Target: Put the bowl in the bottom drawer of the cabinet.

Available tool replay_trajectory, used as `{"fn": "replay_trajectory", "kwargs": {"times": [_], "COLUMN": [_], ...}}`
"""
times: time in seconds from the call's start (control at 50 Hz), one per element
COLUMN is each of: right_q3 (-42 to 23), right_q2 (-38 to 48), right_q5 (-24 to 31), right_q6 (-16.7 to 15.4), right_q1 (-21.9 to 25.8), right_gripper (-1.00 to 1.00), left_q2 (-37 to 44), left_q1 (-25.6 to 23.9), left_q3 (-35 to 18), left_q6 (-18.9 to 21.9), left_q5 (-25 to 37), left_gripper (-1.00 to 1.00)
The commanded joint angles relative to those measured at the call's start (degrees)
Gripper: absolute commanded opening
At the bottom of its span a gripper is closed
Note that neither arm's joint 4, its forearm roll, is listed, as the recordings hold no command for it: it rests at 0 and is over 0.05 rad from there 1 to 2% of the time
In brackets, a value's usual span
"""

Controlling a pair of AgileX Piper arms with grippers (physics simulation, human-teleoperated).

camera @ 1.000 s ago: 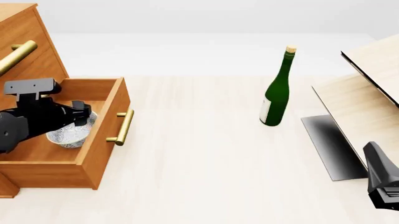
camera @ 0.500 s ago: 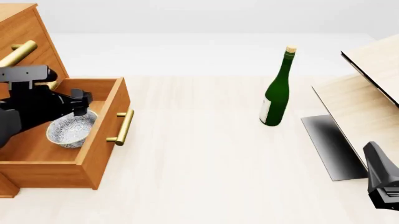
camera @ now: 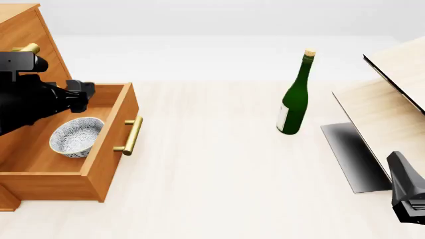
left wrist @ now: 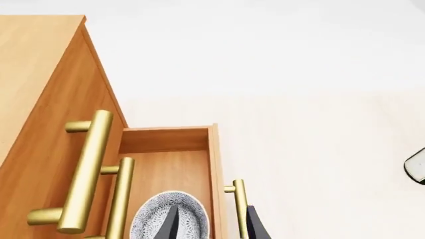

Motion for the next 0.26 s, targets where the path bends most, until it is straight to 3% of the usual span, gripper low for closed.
{"fn": "replay_trajectory", "kwargs": {"times": [0.02,0.26], "right_q3": [0.0,0.0], "right_q2": [-0.01,0.0], "right_q5": [0.0,0.0], "right_q6": [0.01,-0.02], "right_q1": [0.0,0.0], "right_gripper": [1.0,1.0], "left_q2": [-6.26,-8.78], "left_q1": [-2.6,-3.99], "left_q3": [-3.43,-2.28], "left_q6": [0.53,1.66], "left_q5": [6.1,4.91], "left_gripper": [1.0,1.0]}}
